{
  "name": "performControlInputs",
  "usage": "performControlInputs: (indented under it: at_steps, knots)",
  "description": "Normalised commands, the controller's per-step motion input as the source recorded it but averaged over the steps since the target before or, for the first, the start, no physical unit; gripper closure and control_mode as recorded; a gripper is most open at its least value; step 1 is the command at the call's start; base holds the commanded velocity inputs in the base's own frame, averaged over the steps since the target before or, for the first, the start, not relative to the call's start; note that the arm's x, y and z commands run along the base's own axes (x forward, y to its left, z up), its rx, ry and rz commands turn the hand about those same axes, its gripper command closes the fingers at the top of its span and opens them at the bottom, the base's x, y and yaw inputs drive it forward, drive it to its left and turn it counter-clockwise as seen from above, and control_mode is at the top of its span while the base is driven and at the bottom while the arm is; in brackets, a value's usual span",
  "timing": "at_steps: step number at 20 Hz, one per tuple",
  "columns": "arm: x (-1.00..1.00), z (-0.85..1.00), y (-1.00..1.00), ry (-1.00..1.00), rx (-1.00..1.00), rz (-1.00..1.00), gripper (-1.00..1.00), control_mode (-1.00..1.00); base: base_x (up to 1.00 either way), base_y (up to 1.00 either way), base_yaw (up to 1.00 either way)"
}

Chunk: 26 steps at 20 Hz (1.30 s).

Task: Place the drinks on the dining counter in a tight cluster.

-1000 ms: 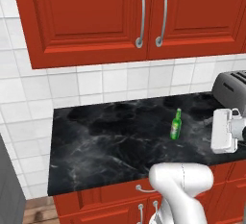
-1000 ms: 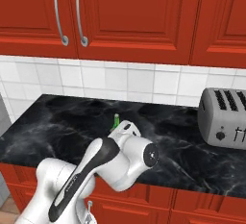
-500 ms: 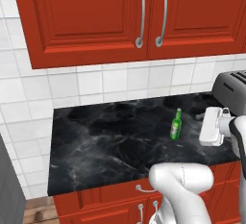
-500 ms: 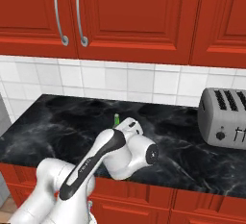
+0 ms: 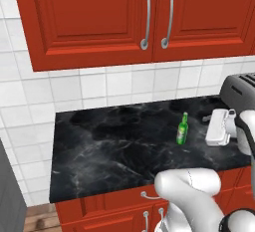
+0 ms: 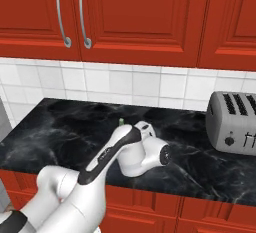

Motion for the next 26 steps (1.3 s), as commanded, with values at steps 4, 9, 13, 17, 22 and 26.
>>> performControlInputs:
  at_steps: [4, 9, 13, 17, 22, 26]
  knots:
    - [0.48, -0.25, 0.04, 0.04, 0.0, 0.0, -1.0, -1.0, 0.0, 0.0, 0.0]
    - [0.33, -0.2, 0.0, 0.0, 0.01, 0.01, -1.0, -1.0, 0.0, 0.0, 0.0]
    - [0.3, -0.19, -0.06, 0.03, 0.05, 0.02, -1.0, -1.0, 0.0, 0.0, 0.0]
    - [0.3, -0.16, -0.06, 0.03, 0.07, 0.01, -1.0, -1.0, 0.0, 0.0, 0.0]
    - [0.26, -0.12, 0.0, 0.02, 0.04, 0.01, -1.0, -1.0, 0.0, 0.0, 0.0]
    - [0.23, -0.13, 0.0, 0.01, 0.0, 0.01, -1.0, -1.0, 0.0, 0.0, 0.0]
